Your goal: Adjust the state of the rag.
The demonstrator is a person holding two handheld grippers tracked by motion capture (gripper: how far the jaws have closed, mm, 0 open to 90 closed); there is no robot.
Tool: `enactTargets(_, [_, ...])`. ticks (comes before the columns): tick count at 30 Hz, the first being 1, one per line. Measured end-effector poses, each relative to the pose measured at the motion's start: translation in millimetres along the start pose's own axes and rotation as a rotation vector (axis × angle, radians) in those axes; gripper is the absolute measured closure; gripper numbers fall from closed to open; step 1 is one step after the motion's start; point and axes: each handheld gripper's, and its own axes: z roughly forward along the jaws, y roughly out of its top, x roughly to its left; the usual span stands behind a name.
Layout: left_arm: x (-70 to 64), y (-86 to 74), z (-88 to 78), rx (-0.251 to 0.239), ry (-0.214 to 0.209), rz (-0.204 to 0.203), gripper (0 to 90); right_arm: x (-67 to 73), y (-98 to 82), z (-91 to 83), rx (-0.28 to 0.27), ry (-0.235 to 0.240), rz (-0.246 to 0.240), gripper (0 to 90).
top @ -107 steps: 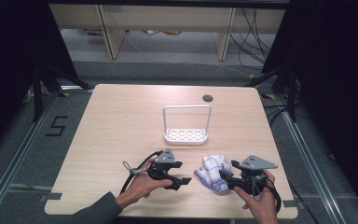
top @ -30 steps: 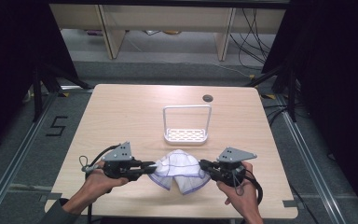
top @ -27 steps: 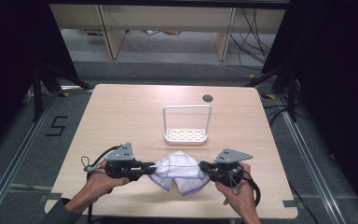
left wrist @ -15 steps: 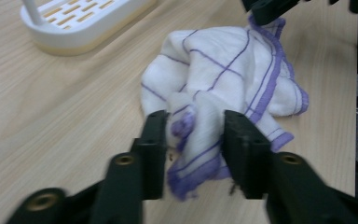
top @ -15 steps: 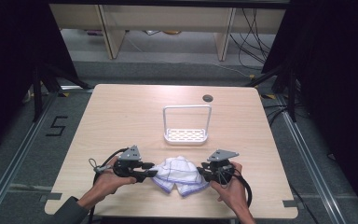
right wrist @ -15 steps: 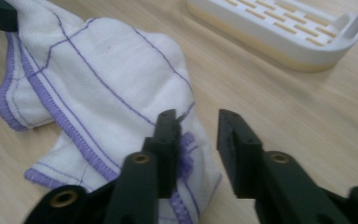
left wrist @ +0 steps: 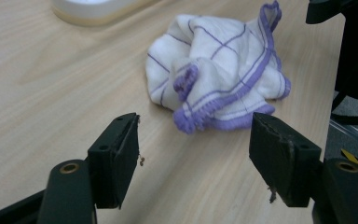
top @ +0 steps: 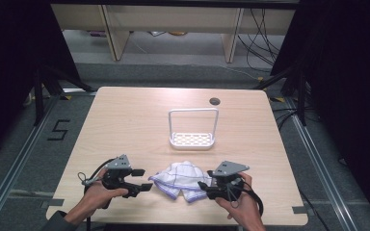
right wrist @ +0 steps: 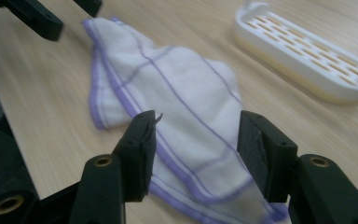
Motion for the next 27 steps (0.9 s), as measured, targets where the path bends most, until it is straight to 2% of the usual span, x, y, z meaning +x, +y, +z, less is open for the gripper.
enactTargets(3, [-3.1,-2.3,4.0,0.018,-0.022,0.008,32.3,12.1,10.5,13.4,0.008,0.055,-0.031,49.0])
enactTargets(7, [-2.4,-3.5,2.7,0.030,-0.002,0.015,30.9,20.5,17.7,33.6,0.043,0.086,-0.068,49.0])
enactTargets(9, [-0.8,-4.3,-0.2,0.019,0.004,0.004,30.4,24.9,18.1,43.5,0.040,0.087,-0.074,49.0])
enactTargets(10, [0.6,-4.7,-2.0,0.020,0.009,0.003,30.2,26.5,19.4,45.6,0.068,0.091,-0.073,49.0])
enactTargets(13, [2.0,-6.1,-7.7,0.011,0.013,-0.014,30.2,30.6,19.2,57.5,0.093,0.104,-0.105,49.8])
enactTargets(14, [2.6,-6.4,-8.5,0.007,0.011,-0.012,30.1,34.1,18.3,61.7,0.102,0.107,-0.091,50.5])
enactTargets(15, [3.3,-6.9,-9.8,0.005,0.014,-0.019,30.2,33.4,18.6,63.4,0.115,0.108,-0.116,50.8])
enactTargets(17, [4.9,-7.5,-11.4,0.003,0.013,-0.025,30.1,34.7,17.5,67.9,0.130,0.094,-0.109,52.7])
enactTargets(18, [5.7,-8.2,-11.2,-0.007,0.013,-0.033,30.2,33.6,17.3,70.3,0.126,0.091,-0.123,53.6])
enactTargets(21, [7.0,-8.3,-11.8,0.001,0.016,-0.035,30.1,32.0,14.9,76.3,0.152,0.073,-0.137,63.6])
enactTargets(23, [6.5,-8.1,-11.1,0.000,0.014,-0.034,29.9,29.1,12.8,79.2,0.156,0.051,-0.182,75.6])
enactTargets(25, [5.6,-7.9,-10.3,-0.002,0.010,-0.034,29.7,26.1,13.3,77.0,0.140,0.068,-0.169,85.9])
enactTargets(27, [4.6,-7.8,-9.8,0.000,0.015,-0.031,29.5,24.1,16.4,70.6,0.106,0.066,-0.154,87.2])
